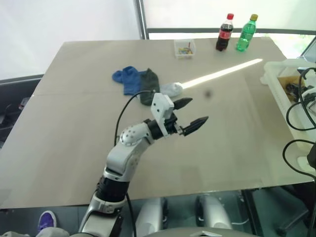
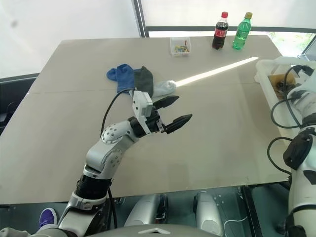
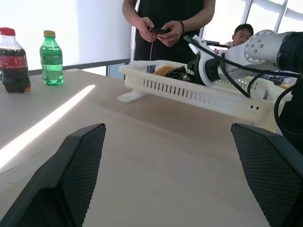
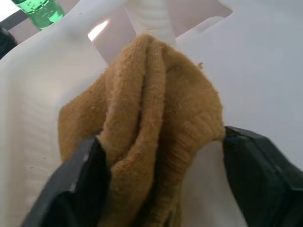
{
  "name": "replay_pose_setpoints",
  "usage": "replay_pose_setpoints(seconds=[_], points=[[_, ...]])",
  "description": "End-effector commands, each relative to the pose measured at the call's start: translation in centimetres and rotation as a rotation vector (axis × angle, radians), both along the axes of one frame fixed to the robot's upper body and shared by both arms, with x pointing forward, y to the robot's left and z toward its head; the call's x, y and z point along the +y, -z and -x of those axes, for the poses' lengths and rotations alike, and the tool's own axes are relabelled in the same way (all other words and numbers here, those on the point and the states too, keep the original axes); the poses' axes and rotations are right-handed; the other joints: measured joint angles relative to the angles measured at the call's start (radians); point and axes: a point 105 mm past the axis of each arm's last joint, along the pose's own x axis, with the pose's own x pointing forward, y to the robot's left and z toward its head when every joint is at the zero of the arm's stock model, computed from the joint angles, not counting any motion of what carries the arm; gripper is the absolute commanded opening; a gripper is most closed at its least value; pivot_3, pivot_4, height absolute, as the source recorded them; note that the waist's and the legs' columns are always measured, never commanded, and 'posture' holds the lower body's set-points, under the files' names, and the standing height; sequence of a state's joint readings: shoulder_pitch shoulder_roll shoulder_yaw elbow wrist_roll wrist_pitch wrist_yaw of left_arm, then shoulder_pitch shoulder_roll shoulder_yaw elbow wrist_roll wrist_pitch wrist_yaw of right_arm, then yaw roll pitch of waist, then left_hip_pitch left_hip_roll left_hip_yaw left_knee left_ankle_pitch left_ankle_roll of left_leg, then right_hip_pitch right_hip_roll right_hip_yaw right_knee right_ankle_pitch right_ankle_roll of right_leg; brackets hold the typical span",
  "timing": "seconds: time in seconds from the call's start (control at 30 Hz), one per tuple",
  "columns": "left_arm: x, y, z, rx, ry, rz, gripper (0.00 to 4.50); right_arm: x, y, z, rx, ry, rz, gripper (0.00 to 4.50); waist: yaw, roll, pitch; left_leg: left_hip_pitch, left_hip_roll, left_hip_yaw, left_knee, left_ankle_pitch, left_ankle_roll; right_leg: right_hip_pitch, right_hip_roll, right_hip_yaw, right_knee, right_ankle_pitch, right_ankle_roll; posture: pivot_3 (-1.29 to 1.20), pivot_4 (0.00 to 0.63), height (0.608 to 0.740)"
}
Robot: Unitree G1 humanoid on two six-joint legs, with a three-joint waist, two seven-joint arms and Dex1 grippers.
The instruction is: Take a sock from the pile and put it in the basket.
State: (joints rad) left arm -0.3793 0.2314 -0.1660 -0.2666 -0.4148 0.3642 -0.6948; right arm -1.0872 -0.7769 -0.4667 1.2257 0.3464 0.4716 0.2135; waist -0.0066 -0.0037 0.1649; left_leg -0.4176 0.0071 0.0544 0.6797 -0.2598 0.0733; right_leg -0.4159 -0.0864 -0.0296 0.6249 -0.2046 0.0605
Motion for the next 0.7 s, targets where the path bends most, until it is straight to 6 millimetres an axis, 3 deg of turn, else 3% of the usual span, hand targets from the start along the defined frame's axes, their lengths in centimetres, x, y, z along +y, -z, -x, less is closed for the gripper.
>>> replay_pose_setpoints(seconds=[0.03, 0.23, 0.33, 0.43, 0.47, 0.53, 0.63, 0.7], points=[[-0.1, -1.2, 0.7, -0.043, 0.013, 0.019, 4.50, -1.6, -3.2, 0.7, -0.060, 0.012, 0.062, 4.48, 0.000, 0.000, 0.000, 0.000, 0.000, 0.000, 0.000, 0.000, 0.000, 0.000, 0.000, 0.000, 0.000, 0.000, 0.000, 0.00, 0.150, 0.732], [0.1, -1.1, 0.3, -0.006, 0.022, 0.017, 4.50, -1.7, -5.2, 3.2, -0.101, -0.054, 0.094, 4.48, 0.012, 0.000, 0.000, -0.001, 0.000, -0.001, 0.000, 0.000, 0.000, 0.000, 0.000, -0.001, 0.000, 0.000, 0.000, 0.00, 0.150, 0.732], [0.4, -0.9, -0.7, -0.004, -0.035, 0.001, 4.50, -0.2, -6.8, 5.3, -0.167, -0.125, 0.191, 4.48, 0.019, 0.001, 0.000, -0.001, 0.000, -0.001, 0.000, 0.000, 0.000, 0.000, 0.000, -0.001, 0.000, 0.000, 0.000, 0.00, 0.150, 0.732], [0.9, -1.1, -0.9, -0.015, -0.028, 0.049, 4.50, 6.4, -8.3, 7.7, -0.281, -0.391, 0.424, 4.48, 0.021, 0.002, -0.001, -0.001, 0.000, -0.002, 0.000, 0.000, 0.001, 0.000, 0.000, -0.002, 0.001, 0.000, 0.000, 0.00, 0.150, 0.732], [1.2, -0.7, -1.0, -0.014, -0.036, 0.033, 4.50, 9.0, -8.3, 8.5, -0.342, -0.482, 0.421, 4.48, 0.017, 0.002, -0.001, 0.000, 0.001, -0.003, 0.000, -0.001, 0.001, 0.000, 0.000, -0.002, 0.001, 0.000, 0.000, 0.00, 0.150, 0.732], [1.9, 0.2, -1.0, 0.002, -0.048, -0.006, 4.50, 12.0, -8.1, 9.9, -0.423, -0.578, 0.435, 4.48, 0.006, 0.002, -0.001, 0.001, 0.002, -0.002, 0.000, -0.001, 0.001, 0.000, 0.001, -0.001, 0.001, 0.000, 0.001, 0.00, 0.150, 0.732], [3.6, 1.6, 0.0, 0.031, -0.025, -0.070, 4.50, 17.0, -4.9, 11.7, -0.379, -0.763, 0.489, 4.48, 0.003, 0.002, -0.001, 0.002, 0.003, -0.003, 0.000, -0.001, 0.001, 0.001, 0.002, -0.002, 0.001, 0.000, 0.000, 0.00, 0.150, 0.732], [5.0, 2.0, 0.7, 0.053, -0.029, -0.083, 4.50, 18.8, -2.9, 12.6, -0.329, -0.852, 0.579, 4.48, 0.002, 0.002, -0.001, 0.002, 0.003, -0.003, 0.000, -0.001, 0.001, 0.001, 0.002, -0.002, 0.001, -0.001, 0.000, 0.00, 0.150, 0.732]])
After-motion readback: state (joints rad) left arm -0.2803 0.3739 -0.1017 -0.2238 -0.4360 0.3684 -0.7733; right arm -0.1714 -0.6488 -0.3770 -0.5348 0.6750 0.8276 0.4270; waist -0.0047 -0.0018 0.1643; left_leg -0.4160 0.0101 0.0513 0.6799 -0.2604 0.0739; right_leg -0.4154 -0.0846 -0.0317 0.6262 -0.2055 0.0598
